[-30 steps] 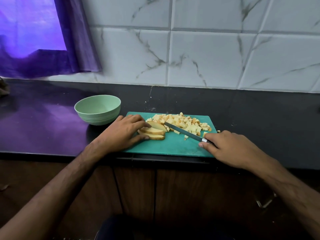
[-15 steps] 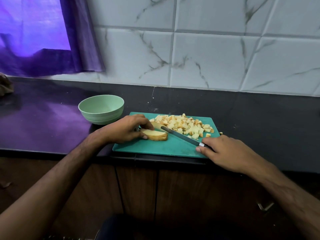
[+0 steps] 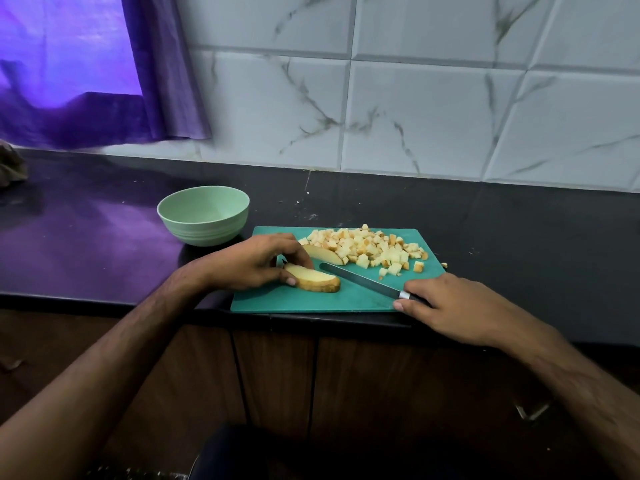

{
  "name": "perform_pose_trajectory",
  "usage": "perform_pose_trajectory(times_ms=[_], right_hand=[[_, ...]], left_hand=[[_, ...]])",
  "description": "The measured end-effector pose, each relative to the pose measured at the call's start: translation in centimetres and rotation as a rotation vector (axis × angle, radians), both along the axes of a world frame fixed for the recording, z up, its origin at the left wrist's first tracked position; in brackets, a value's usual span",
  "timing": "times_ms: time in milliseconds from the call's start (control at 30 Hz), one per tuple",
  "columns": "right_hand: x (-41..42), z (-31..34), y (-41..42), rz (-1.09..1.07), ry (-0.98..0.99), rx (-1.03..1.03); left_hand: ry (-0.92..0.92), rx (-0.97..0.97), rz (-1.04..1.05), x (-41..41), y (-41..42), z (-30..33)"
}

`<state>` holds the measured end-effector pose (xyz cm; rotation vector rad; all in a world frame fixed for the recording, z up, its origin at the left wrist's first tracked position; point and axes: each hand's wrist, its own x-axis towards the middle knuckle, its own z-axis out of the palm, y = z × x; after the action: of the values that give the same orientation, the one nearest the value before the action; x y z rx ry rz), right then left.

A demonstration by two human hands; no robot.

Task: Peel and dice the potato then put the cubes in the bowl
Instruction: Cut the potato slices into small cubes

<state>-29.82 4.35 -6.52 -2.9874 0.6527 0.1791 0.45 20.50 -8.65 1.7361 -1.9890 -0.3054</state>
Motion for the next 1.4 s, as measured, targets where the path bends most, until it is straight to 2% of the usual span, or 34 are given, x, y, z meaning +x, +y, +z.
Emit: perform_pose_trajectory(times_ms=[200, 433, 667, 933, 1200, 1400], right_hand=[[0.0, -0.4, 0.0, -0.018, -0.014, 0.023], [0.0, -0.2, 0.0, -0.035, -0.023, 0.068], [-0.4, -0.3, -0.8, -0.046, -0.059, 0.161], [-0.9, -0.1, -1.1, -0.046, -0.079, 0.163], [-1.3, 0.7, -1.1, -0.047, -0.110, 0.157], [-1.4, 0.9, -1.2, -0.045, -0.109, 0.155]], left_hand=[[-0.065, 0.052, 0.000, -0.5, -0.3, 0.2], [0.011, 0.117, 0.045, -0.7, -1.5, 1.0], [-0.052, 0.213, 0.048, -1.2, -2.3, 1.9], [-0.127, 0.248, 0.044, -1.7, -2.4, 3.3], [-0.083, 0.325, 0.027, -2.2, -2.6, 4.2], [-0.190, 0.290, 0.034, -2.6, -1.7, 3.4]])
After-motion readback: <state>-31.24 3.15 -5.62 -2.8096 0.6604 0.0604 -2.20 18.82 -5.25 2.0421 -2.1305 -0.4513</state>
